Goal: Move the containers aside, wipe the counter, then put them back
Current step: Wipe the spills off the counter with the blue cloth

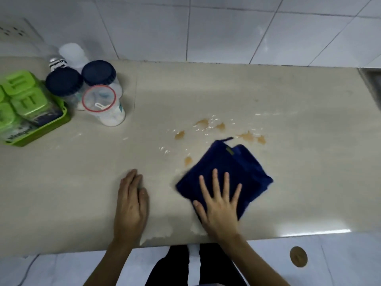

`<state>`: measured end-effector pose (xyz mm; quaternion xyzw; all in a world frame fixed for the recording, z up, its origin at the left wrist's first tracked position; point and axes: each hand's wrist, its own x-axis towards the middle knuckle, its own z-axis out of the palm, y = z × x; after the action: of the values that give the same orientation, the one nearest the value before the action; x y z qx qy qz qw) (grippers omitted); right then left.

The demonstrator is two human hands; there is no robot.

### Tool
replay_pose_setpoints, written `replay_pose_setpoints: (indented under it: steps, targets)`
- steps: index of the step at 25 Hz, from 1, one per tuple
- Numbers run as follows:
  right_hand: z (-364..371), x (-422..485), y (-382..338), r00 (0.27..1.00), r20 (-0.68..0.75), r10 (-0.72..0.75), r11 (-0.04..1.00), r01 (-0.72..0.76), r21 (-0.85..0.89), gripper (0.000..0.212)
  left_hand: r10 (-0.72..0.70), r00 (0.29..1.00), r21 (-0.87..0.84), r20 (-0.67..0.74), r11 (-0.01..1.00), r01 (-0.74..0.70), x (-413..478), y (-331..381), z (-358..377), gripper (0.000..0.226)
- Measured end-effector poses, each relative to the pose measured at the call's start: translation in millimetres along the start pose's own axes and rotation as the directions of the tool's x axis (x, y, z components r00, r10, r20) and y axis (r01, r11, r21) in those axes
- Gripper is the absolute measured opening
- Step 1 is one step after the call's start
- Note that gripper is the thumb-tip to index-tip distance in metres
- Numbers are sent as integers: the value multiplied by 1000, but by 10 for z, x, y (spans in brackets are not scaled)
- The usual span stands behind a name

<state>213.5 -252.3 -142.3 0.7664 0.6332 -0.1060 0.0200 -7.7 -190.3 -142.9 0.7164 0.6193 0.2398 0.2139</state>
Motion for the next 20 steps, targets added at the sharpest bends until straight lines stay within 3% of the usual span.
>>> replay_pose_setpoints:
  steps: [2, 3, 5, 8, 10, 12, 14, 16, 18, 20]
  targets:
    - [44, 253, -336, 968, -6, -250, 968, 250, -4, 63, -47, 999, 2, -15, 999, 47, 7, -50, -35, 43]
    - [0, 440, -295, 963, -7, -269, 963, 269, -6, 62, -32, 999, 39, -6, 999, 33, 38, -56, -52, 45]
    - [-97, 721, 98, 989, -40, -143, 989, 142, -33, 63, 24, 998, 130, 49, 991, -30, 153, -50, -59, 49]
    - [-249, 813, 995, 982, -8, 188, 982, -188, -2, 68, 60, 993, 214, 97, 974, -80, 323, -25, -18, 51]
    - [-290, 684, 1060, 963, 15, 267, 963, -268, 25, 70, 19, 998, 184, 56, 982, -29, 350, -65, 10, 51]
    - [-216, 570, 520, 985, 26, 171, 985, -171, -5, 72, -36, 999, 131, -6, 991, 36, 335, -124, 12, 49]
    - [-49, 592, -201, 994, 34, -108, 994, 108, 2, 67, -49, 998, 125, -26, 991, 52, 339, -150, 6, 50]
    - [30, 862, -690, 940, -23, -341, 940, 342, 10, 62, -76, 997, 135, -17, 988, 78, 374, -146, 12, 53]
    - [-93, 1289, -668, 929, -35, -369, 929, 370, 2, 60, -92, 996, 138, -10, 986, 92, 366, -143, 2, 55]
    - [-195, 1557, -197, 967, -47, -252, 968, 252, -16, 61, -69, 998, 134, -6, 989, 69, 342, -128, -8, 54]
